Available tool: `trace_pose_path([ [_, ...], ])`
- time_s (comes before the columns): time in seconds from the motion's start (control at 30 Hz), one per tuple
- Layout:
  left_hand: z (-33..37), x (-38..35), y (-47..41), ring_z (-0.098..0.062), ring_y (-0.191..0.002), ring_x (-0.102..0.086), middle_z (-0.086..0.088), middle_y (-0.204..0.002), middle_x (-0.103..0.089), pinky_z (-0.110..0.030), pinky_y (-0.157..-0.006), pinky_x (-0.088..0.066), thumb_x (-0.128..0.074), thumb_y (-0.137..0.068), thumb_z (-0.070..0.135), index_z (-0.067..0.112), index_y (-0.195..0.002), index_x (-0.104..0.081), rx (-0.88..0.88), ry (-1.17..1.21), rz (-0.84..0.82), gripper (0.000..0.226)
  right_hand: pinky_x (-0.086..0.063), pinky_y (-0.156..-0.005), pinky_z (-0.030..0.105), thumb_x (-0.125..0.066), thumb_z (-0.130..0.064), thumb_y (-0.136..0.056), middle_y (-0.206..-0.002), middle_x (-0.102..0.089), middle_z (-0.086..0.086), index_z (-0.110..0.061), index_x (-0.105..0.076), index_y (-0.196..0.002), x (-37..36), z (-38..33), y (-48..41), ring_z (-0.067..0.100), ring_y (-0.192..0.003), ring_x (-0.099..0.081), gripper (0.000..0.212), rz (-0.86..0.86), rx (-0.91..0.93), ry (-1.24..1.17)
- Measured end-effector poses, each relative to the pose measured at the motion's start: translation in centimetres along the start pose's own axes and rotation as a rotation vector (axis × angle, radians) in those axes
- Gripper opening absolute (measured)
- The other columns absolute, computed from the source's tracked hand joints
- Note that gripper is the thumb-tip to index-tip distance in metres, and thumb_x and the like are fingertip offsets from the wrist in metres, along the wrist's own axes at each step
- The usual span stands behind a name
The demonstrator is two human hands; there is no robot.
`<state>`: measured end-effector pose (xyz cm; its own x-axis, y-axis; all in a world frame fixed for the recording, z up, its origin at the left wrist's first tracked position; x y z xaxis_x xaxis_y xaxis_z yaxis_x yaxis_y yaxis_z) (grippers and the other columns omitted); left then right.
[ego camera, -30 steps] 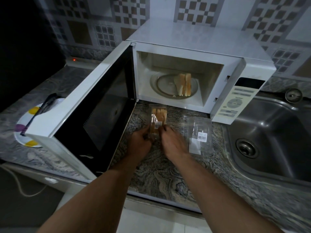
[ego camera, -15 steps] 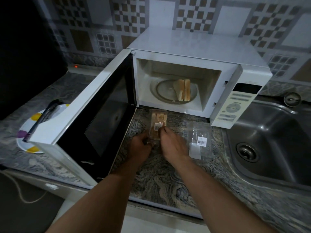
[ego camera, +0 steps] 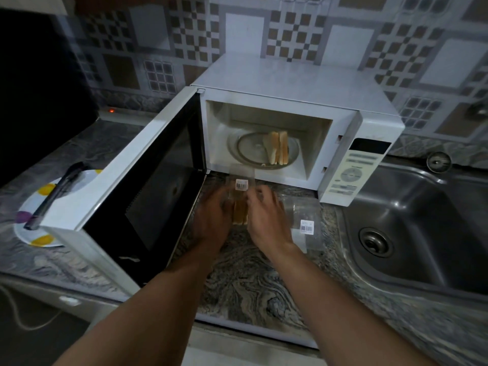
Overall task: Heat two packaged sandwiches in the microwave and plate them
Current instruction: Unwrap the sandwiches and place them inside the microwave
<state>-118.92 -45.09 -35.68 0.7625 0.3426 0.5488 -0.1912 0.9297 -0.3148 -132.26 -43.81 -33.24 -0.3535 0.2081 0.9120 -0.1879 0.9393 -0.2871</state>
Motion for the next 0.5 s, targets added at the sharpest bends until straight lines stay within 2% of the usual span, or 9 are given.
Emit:
trace_pose_path([
  [0.07, 1.1, 0.4, -0.5, -0.021, -0.106, -0.062, 0.003, -0.115, -0.068, -0.040, -0.090, -0.052, -0.054, -0.086, 0.010, 0.030, -0.113, -0.067, -0.047, 0.056, 0.020, 0.036, -0.047, -0.081, 0.041, -0.055, -0.001, -0.091, -0.129, -0.044, 0.011, -0.017, -0.044, -0.132, 0.6, 0.4, -0.1, 0.033, -0.112, -0.050, 0.046, 0.077, -0.047, -0.106],
  [0.13, 1.2, 0.5, -1.0, -0.020, -0.101, -0.064, 0.004, -0.110, -0.069, -0.040, -0.087, -0.053, -0.053, -0.088, 0.012, 0.030, -0.109, -0.066, -0.053, 0.074, 0.031, 0.030, -0.049, -0.083, 0.042, -0.052, -0.005, -0.095, -0.135, -0.043, 0.013, -0.018, -0.033, -0.145, 0.7, 1.0, 0.0, 0.032, -0.115, -0.049, 0.055, 0.126, -0.138, -0.251],
  [0.27, 0.9, 0.4, -1.8, -0.020, -0.095, -0.065, 0.002, -0.102, -0.070, -0.041, -0.082, -0.054, -0.051, -0.087, 0.018, 0.027, -0.105, -0.065, -0.020, 0.086, 0.070, 0.025, -0.050, -0.083, 0.043, -0.054, -0.010, -0.093, -0.143, -0.040, 0.010, -0.023, -0.023, -0.148, -1.0, 2.4, 0.0, 0.033, -0.117, -0.052, 0.065, 0.076, -0.372, -0.387],
  [0.4, 0.1, -0.6, -2.8, -0.019, -0.107, -0.064, 0.001, -0.113, -0.070, -0.039, -0.091, -0.052, -0.056, -0.089, 0.010, 0.031, -0.118, -0.064, 0.022, 0.110, 0.060, 0.037, -0.055, -0.085, 0.046, -0.064, -0.015, -0.088, -0.134, -0.053, 0.009, -0.020, -0.029, -0.143, -3.5, 3.2, -0.6, 0.033, -0.111, -0.060, 0.065, -0.010, -0.543, -0.491],
  [0.5, -0.2, -1.0, -3.4, -0.012, -0.115, -0.061, 0.002, -0.125, -0.067, -0.026, -0.100, -0.046, -0.058, -0.092, 0.011, 0.032, -0.133, -0.059, 0.054, 0.146, 0.054, 0.046, -0.054, -0.088, 0.049, -0.064, -0.020, -0.091, -0.121, -0.061, 0.013, -0.013, -0.041, -0.130, -5.2, 3.2, -1.0, 0.034, -0.105, -0.062, 0.046, -0.107, -0.570, -0.508],
])
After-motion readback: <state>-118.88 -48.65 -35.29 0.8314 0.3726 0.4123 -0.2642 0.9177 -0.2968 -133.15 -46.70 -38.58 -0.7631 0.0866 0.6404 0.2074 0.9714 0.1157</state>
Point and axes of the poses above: each hand's wrist, its own y-axis away from the middle knuckle, its own x-axis out of the back of the hand, z = x × y, the point moved 10 cm from there along -y, towards the middle knuckle
